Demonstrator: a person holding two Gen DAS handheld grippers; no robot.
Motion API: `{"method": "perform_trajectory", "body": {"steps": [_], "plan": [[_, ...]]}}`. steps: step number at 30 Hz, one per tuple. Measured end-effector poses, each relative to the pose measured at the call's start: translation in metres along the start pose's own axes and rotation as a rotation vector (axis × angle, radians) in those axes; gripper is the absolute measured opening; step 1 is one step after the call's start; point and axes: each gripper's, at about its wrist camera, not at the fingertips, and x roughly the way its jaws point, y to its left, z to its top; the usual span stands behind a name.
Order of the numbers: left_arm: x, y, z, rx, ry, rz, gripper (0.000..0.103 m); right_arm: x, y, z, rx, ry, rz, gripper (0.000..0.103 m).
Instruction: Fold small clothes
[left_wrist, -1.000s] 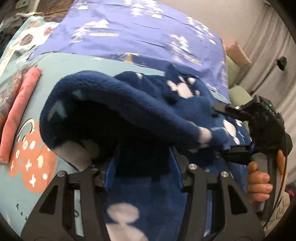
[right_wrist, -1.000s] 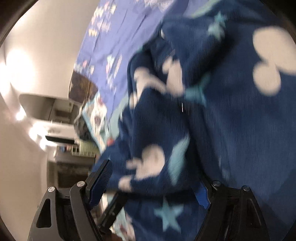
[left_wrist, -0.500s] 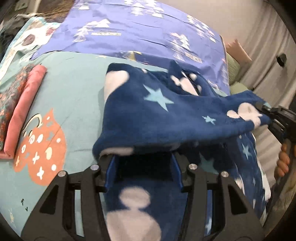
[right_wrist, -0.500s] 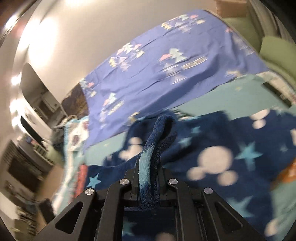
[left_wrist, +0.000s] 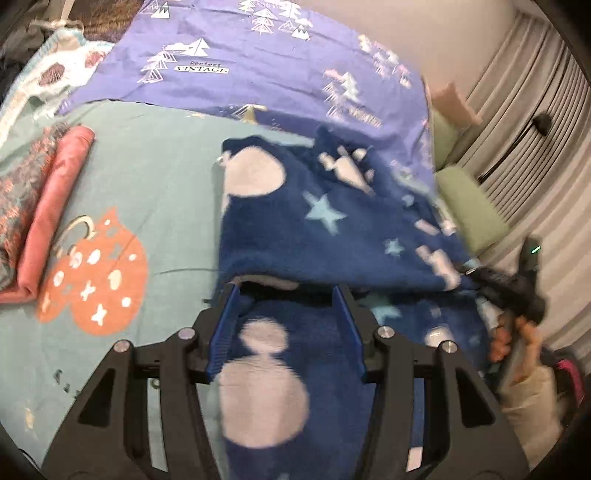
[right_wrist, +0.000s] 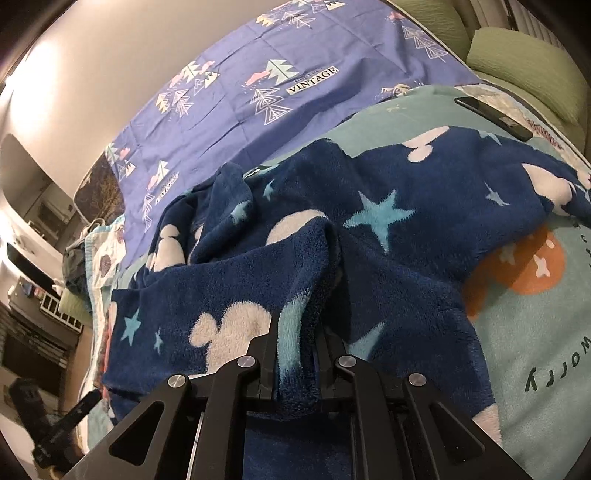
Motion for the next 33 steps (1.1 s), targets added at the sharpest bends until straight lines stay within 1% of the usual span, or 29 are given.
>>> {"method": "perform_trajectory", "body": {"steps": [2,4,5,7,8,10,11,13,14,15,16,17,18,19,20,21,22,23,24,26,28,30,32,33], "plan": [[-0.004,-0.002,0.008,-0.016,-0.029,-0.03,0.053,0.001,0.003,-0.002,-0.013,-0.003,-0.005,0.011],[-0.002,-0.01,0.019,-0.007,-0.062,-0.035,0.053,-0.001,0.003,-0.005,-0.027,0.001,-0.019,0.014],[0.002,-0.016,0.024,0.002,-0.067,-0.049,0.053,-0.001,0.004,-0.006,-0.03,0.007,-0.029,0.014],[0.018,-0.024,0.029,0.021,-0.039,-0.087,0.053,0.004,0.002,-0.009,-0.031,0.027,-0.053,0.016],[0.03,-0.028,0.029,0.03,-0.017,-0.076,0.053,0.006,0.0,-0.01,-0.032,0.034,-0.066,0.017],[0.055,-0.032,0.026,0.057,0.029,0.002,0.053,0.003,-0.007,-0.012,-0.021,0.032,-0.077,0.023],[0.068,-0.031,0.023,0.076,0.054,0.053,0.053,-0.001,-0.01,-0.011,-0.007,0.022,-0.08,0.023],[0.084,-0.029,0.015,0.102,0.083,0.111,0.047,-0.017,-0.014,-0.009,0.022,-0.035,-0.114,0.026],[0.086,-0.029,0.012,0.114,0.072,0.117,0.047,-0.025,-0.013,-0.008,0.024,-0.068,-0.118,0.026],[0.084,-0.032,0.01,0.129,0.057,0.123,0.047,-0.036,-0.009,-0.008,0.01,-0.106,-0.1,0.028],[0.082,-0.036,0.009,0.143,0.054,0.135,0.047,-0.04,-0.005,-0.009,-0.009,-0.116,-0.076,0.028],[0.081,-0.038,0.01,0.15,0.055,0.142,0.047,-0.043,0.002,-0.009,-0.037,-0.111,-0.033,0.027],[0.08,-0.039,0.01,0.154,0.056,0.147,0.047,-0.043,0.011,-0.011,-0.064,-0.087,0.026,0.026],[0.079,-0.038,0.01,0.155,0.059,0.149,0.047,-0.04,0.016,-0.012,-0.075,-0.064,0.062,0.026],[0.078,-0.038,0.009,0.157,0.059,0.153,0.047,-0.033,0.022,-0.015,-0.088,-0.021,0.105,0.026],[0.078,-0.038,0.008,0.162,0.057,0.158,0.048,-0.022,0.025,-0.019,-0.099,0.025,0.101,0.026],[0.077,-0.038,0.006,0.168,0.056,0.162,0.048,-0.012,0.024,-0.022,-0.106,0.056,0.066,0.026],[0.078,-0.037,0.005,0.175,0.057,0.164,0.048,-0.001,0.022,-0.026,-0.114,0.085,0.013,0.026],[0.078,-0.036,0.004,0.176,0.058,0.162,0.048,0.01,0.019,-0.03,-0.12,0.109,-0.029,0.022],[0.077,-0.037,0.004,0.174,0.055,0.168,0.048,0.011,0.013,-0.034,-0.1,0.093,-0.007,0.02],[0.074,-0.04,0.004,0.174,0.05,0.182,0.048,-0.005,0.009,-0.032,-0.067,0.083,0.042,0.023],[0.07,-0.047,0.004,0.177,0.046,0.202,0.048,-0.024,-0.001,-0.027,-0.04,0.049,0.063,0.026],[0.065,-0.056,0.005,0.179,0.039,0.181,0.049,-0.041,-0.021,-0.02,0.0,0.003,0.032,0.038],[0.063,-0.063,0.005,0.183,0.037,0.158,0.049,-0.05,-0.037,-0.016,0.04,-0.027,0.009,0.047]]}}
